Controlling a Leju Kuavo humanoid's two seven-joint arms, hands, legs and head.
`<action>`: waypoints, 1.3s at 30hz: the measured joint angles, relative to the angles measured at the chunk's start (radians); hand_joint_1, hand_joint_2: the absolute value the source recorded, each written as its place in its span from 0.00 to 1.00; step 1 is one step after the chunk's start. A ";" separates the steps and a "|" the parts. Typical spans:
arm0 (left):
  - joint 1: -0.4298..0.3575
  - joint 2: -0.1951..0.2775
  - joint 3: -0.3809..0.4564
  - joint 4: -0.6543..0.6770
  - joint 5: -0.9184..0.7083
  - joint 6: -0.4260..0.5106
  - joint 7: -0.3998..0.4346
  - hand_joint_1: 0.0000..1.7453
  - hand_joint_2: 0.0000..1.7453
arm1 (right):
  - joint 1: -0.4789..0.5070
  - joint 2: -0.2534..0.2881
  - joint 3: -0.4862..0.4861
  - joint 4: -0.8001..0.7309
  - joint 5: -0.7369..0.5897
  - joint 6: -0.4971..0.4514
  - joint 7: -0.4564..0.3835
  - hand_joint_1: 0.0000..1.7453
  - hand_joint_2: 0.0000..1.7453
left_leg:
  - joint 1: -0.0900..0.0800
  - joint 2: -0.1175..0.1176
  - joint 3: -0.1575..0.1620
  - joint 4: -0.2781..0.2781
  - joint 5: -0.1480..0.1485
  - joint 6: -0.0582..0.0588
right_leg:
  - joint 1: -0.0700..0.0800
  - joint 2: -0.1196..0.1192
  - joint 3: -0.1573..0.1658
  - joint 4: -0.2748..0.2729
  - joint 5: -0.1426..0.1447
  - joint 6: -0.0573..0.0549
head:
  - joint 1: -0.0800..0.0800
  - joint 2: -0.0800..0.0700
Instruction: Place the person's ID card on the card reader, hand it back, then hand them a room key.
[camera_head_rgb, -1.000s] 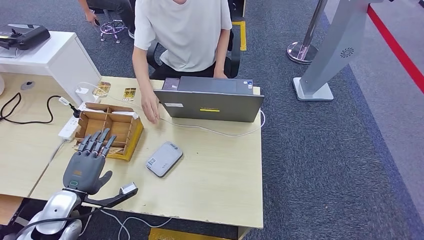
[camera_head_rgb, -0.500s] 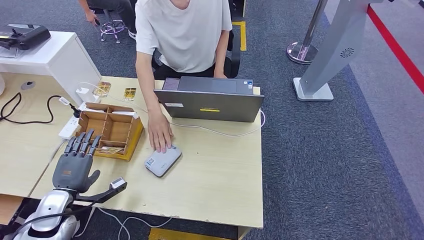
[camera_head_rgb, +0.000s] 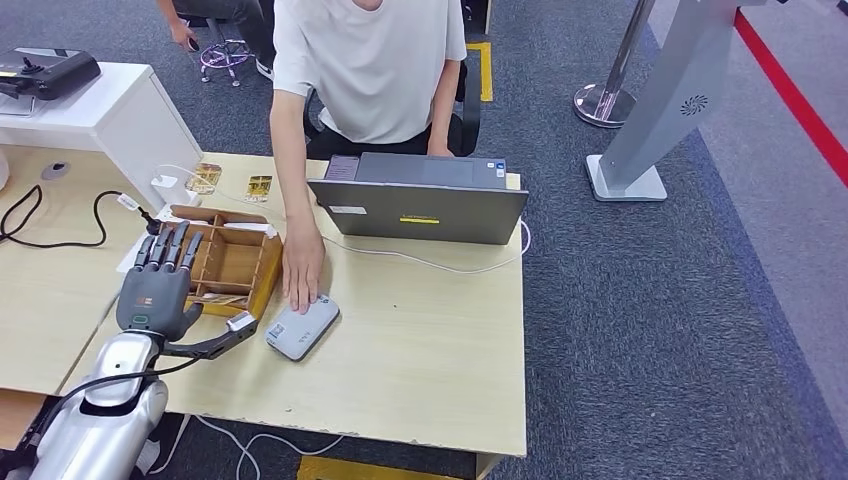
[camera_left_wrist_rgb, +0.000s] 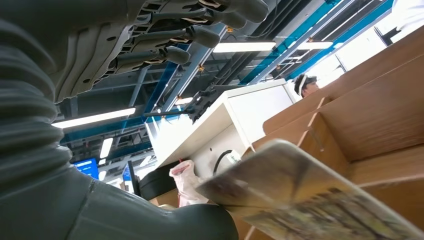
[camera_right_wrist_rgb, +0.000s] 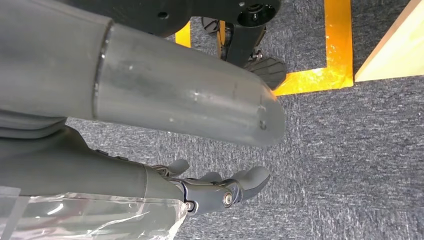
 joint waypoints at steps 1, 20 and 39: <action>-0.011 -0.005 -0.003 0.013 -0.002 0.002 0.001 0.00 1.00 | -0.001 0.000 0.002 0.001 0.001 0.000 0.001 0.00 0.00 | 0.000 0.000 0.000 0.000 0.000 0.000 | 0.000 0.000 0.000 0.000 0.000 0.000 | 0.000 0.000; -0.053 -0.043 -0.048 0.097 -0.013 0.002 0.010 0.75 1.00 | -0.002 0.000 0.009 0.003 0.003 0.001 0.005 0.00 0.00 | 0.000 0.000 0.000 0.000 0.000 0.000 | 0.000 0.000 0.000 0.000 0.000 0.000 | 0.000 0.000; -0.055 -0.050 -0.080 0.097 0.039 -0.032 -0.012 1.00 1.00 | -0.002 0.000 0.009 0.003 0.001 0.001 0.003 0.00 0.00 | 0.000 0.000 0.000 0.000 0.000 0.000 | 0.000 0.000 0.000 0.000 0.000 0.000 | 0.000 0.000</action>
